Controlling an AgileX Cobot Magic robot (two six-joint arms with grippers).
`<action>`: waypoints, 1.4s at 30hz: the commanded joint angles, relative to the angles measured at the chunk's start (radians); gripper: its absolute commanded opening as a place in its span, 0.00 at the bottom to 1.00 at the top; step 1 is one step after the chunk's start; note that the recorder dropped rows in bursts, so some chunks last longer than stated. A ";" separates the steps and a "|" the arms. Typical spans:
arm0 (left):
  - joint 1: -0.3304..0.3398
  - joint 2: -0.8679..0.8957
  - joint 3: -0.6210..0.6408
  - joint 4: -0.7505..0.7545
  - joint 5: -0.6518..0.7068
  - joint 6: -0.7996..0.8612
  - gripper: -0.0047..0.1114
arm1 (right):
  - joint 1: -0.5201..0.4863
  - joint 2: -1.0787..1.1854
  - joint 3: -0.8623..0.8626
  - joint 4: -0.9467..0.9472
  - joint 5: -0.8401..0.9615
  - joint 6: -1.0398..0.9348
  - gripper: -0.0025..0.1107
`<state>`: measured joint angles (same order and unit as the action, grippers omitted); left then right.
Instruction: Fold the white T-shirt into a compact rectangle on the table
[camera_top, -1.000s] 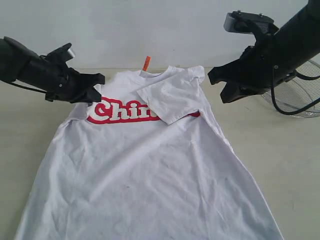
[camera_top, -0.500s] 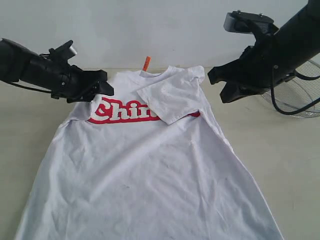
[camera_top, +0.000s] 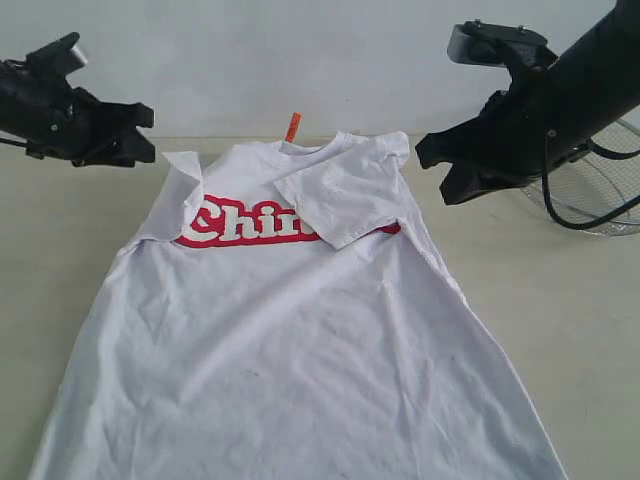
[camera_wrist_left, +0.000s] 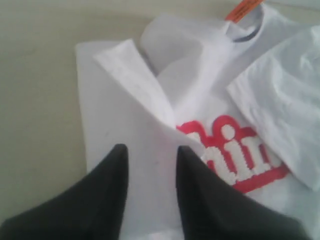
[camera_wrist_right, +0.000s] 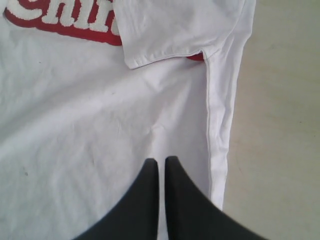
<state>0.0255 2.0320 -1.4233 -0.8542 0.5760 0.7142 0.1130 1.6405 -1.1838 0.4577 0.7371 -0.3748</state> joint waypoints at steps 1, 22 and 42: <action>-0.007 0.034 0.003 0.066 -0.017 -0.048 0.15 | -0.003 -0.012 0.003 0.004 -0.006 -0.008 0.02; -0.108 0.257 -0.319 -0.004 -0.058 -0.091 0.10 | -0.003 -0.012 0.003 0.004 -0.001 -0.008 0.02; -0.037 0.278 -0.352 0.146 0.001 -0.207 0.10 | -0.003 -0.012 0.003 0.004 -0.001 -0.013 0.02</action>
<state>-0.0130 2.3034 -1.7648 -0.7158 0.6011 0.5221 0.1130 1.6405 -1.1838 0.4577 0.7371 -0.3814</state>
